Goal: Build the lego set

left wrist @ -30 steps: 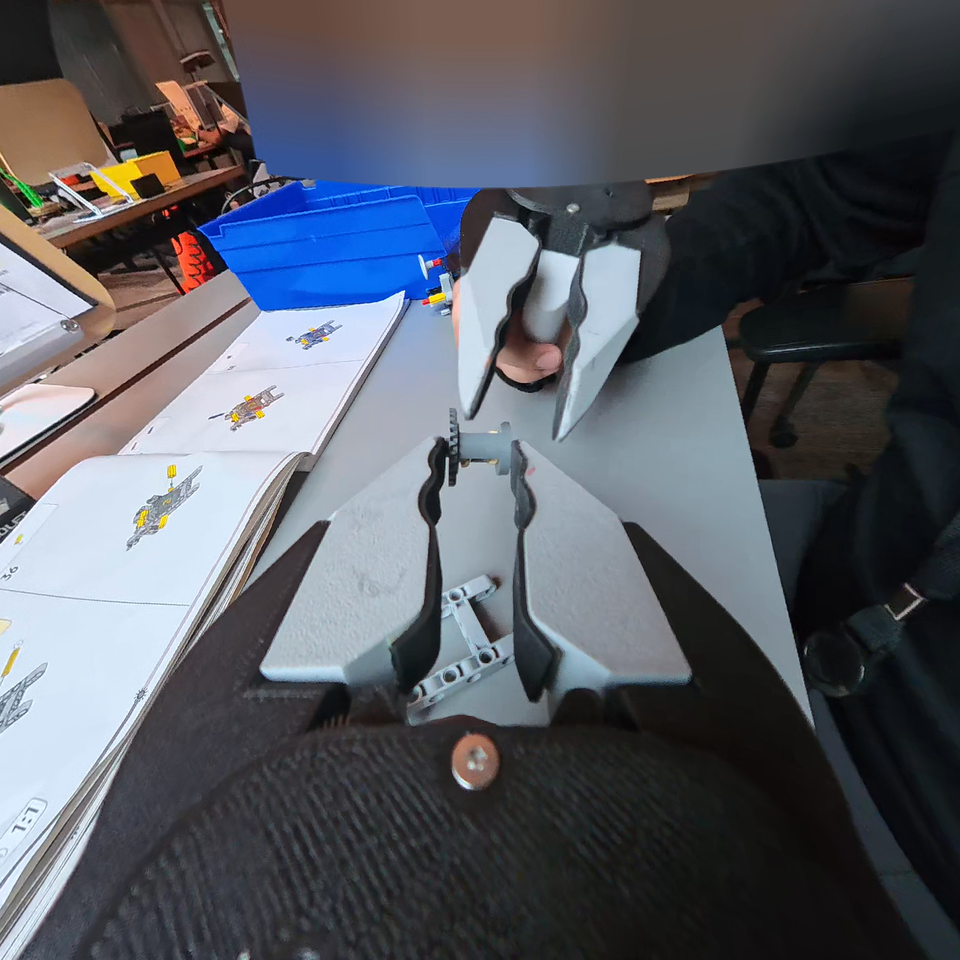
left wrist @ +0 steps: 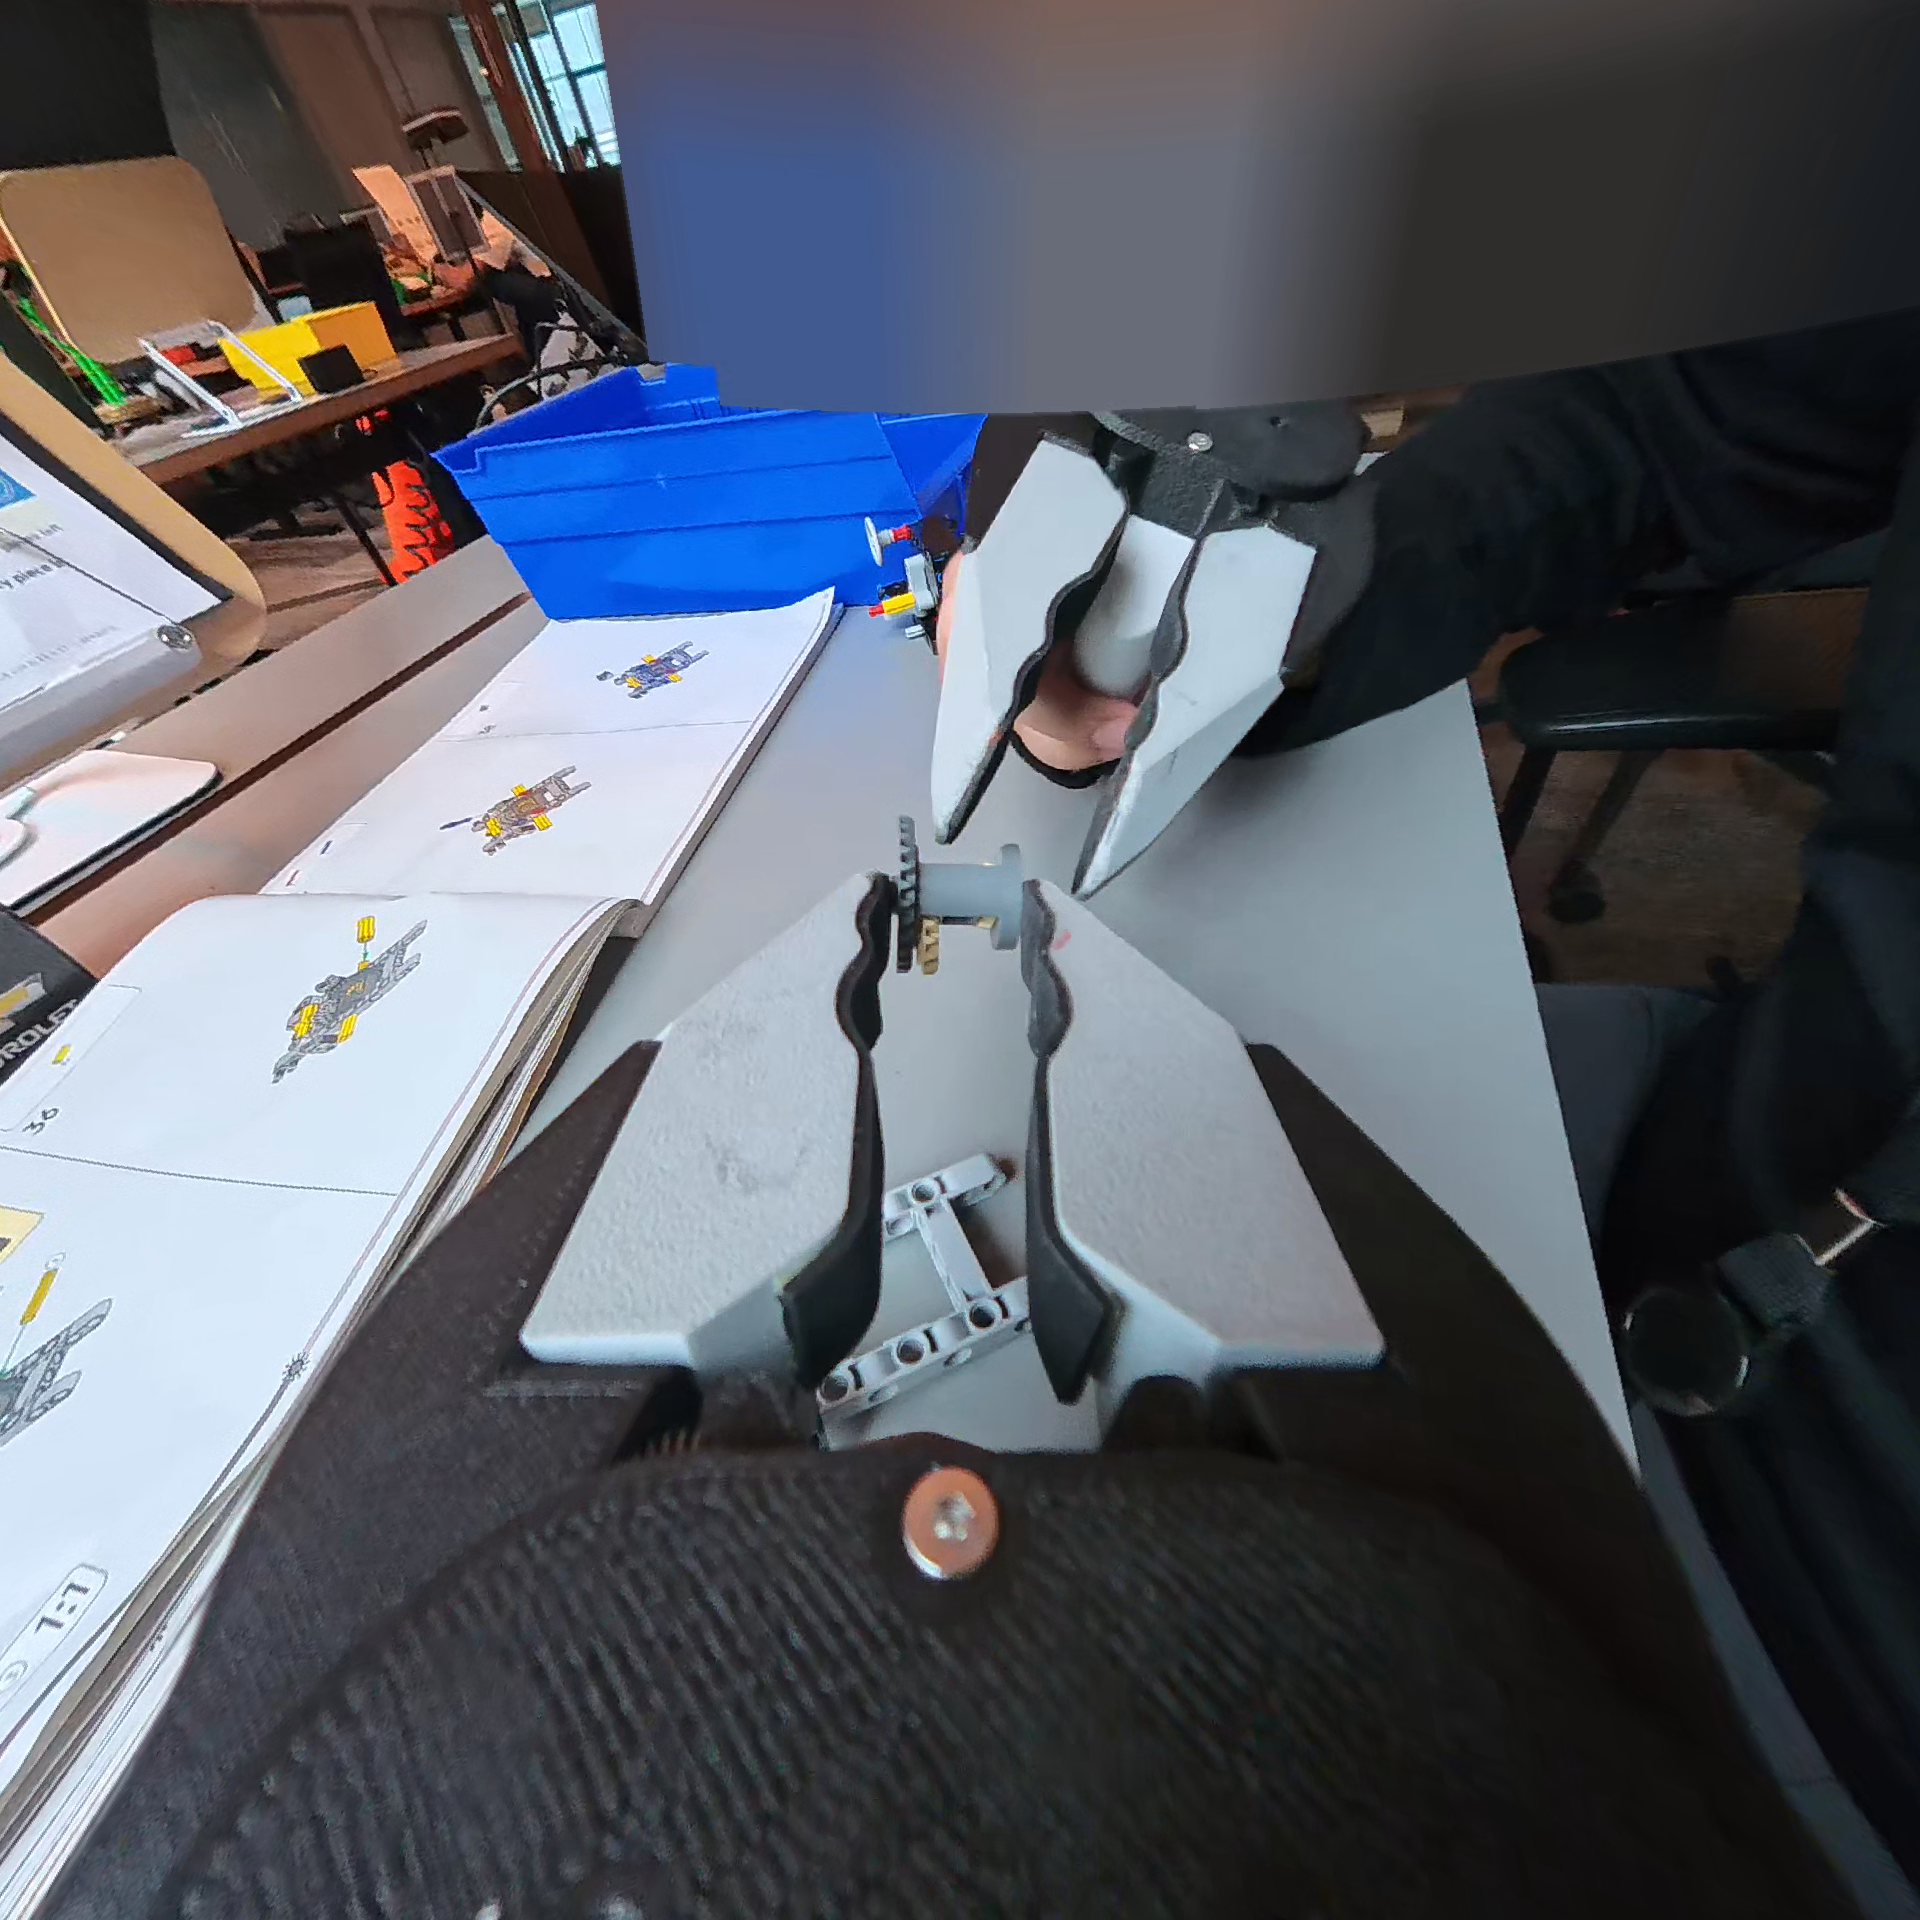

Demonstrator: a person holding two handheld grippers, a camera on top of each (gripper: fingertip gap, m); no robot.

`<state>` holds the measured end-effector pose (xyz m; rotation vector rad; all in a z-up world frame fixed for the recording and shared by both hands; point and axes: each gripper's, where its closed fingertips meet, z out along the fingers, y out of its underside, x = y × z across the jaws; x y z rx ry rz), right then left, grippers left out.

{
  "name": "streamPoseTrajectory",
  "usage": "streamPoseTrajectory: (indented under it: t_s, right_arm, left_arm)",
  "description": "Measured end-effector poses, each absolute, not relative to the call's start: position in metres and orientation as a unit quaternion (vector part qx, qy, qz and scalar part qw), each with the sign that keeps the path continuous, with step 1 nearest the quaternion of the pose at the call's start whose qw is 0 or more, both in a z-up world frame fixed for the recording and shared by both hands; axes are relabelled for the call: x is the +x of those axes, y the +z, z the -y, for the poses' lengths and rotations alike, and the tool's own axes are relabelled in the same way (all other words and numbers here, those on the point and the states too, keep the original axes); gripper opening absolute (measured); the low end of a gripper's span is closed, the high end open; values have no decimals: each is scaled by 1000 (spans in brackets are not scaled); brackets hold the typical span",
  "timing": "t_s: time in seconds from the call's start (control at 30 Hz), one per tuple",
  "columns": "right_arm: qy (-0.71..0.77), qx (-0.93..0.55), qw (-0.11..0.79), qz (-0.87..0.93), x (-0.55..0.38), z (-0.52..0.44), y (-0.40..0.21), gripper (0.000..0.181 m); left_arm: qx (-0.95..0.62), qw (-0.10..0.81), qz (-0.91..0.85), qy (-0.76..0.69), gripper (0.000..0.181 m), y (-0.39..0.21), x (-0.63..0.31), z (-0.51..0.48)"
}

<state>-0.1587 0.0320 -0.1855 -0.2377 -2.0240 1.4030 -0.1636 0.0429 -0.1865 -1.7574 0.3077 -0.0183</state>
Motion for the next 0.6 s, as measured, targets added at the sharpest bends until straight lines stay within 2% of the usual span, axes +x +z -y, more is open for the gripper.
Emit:
streamPoseTrajectory:
  t_s: [0.17, 0.47, 0.6]
  right_arm:
    - [526, -65, 316, 787, -151, -30, -191, 7]
    - [505, -34, 307, 806, -143, -32, -198, 4]
    - [443, 16, 284, 850, -131, -28, -227, 0]
  left_arm:
    - [-770, 616, -169, 19, 22, -192, -156, -44]
    - [-776, 601, -189, 26, 21, -198, -151, -44]
    - [-777, 582, -239, 14, 21, -206, -131, -43]
